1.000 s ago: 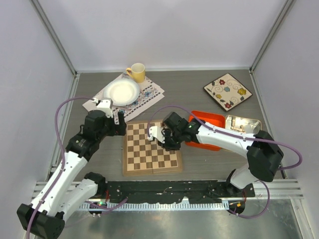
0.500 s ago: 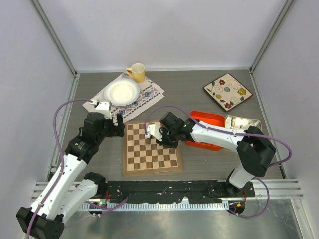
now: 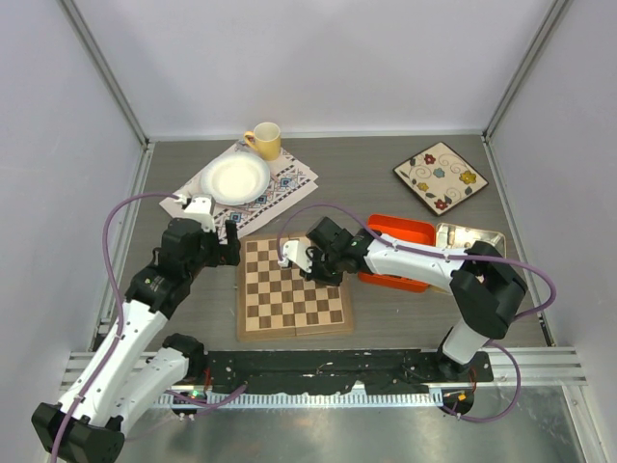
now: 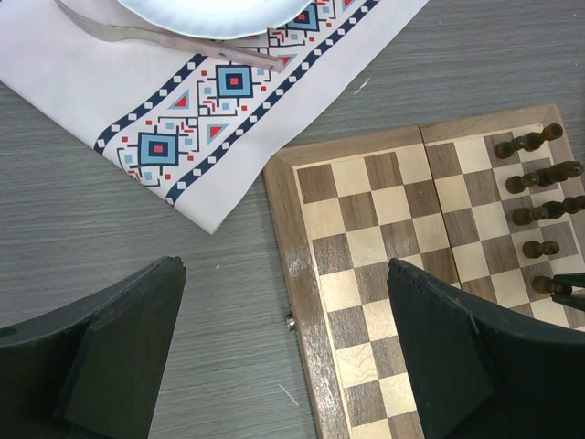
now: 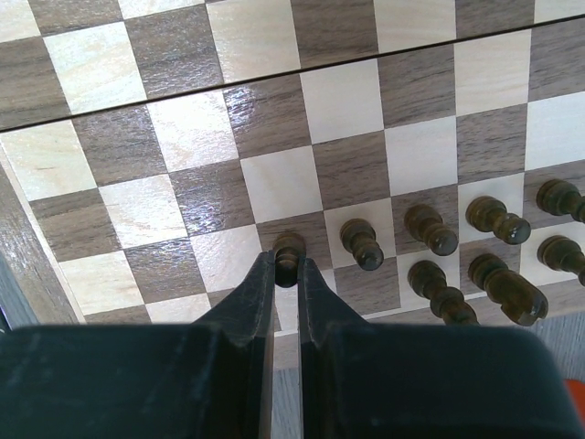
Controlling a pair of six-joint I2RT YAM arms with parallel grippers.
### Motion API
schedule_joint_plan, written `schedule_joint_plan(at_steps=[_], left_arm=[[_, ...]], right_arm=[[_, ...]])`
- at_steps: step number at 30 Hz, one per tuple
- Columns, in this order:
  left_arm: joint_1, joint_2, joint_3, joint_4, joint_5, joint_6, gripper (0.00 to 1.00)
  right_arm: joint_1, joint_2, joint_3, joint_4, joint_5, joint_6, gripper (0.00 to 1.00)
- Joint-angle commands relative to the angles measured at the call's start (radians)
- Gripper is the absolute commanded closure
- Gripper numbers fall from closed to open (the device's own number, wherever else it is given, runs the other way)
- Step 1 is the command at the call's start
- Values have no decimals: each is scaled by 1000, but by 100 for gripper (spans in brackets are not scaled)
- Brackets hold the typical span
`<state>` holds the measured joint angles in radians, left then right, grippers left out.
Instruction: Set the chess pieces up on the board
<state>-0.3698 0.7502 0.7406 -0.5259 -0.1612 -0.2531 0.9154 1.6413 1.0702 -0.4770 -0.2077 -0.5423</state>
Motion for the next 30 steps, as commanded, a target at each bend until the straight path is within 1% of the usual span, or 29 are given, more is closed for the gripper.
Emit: schedule_joint_plan(at_steps=[1, 9, 12, 15, 18, 24, 30], left_arm=[[5, -11, -1, 44, 3, 12, 4], [5, -11, -3, 46, 9, 14, 4], [5, -11, -3, 47, 11, 14, 4], [5, -12, -3, 49, 15, 14, 4], [5, -15, -3, 49, 17, 14, 3], [5, -20, -3, 50, 20, 14, 4], [5, -20, -3, 50, 23, 12, 4]], right_arm=[[7, 5, 39, 32, 17, 12, 88], [7, 17, 46, 23, 10, 21, 84], [7, 15, 56, 17, 7, 25, 80], [7, 14, 66, 9, 7, 28, 73], [7, 14, 76, 5, 5, 30, 69], [7, 8, 86, -8, 2, 33, 68], [7, 14, 83, -15, 4, 31, 69]])
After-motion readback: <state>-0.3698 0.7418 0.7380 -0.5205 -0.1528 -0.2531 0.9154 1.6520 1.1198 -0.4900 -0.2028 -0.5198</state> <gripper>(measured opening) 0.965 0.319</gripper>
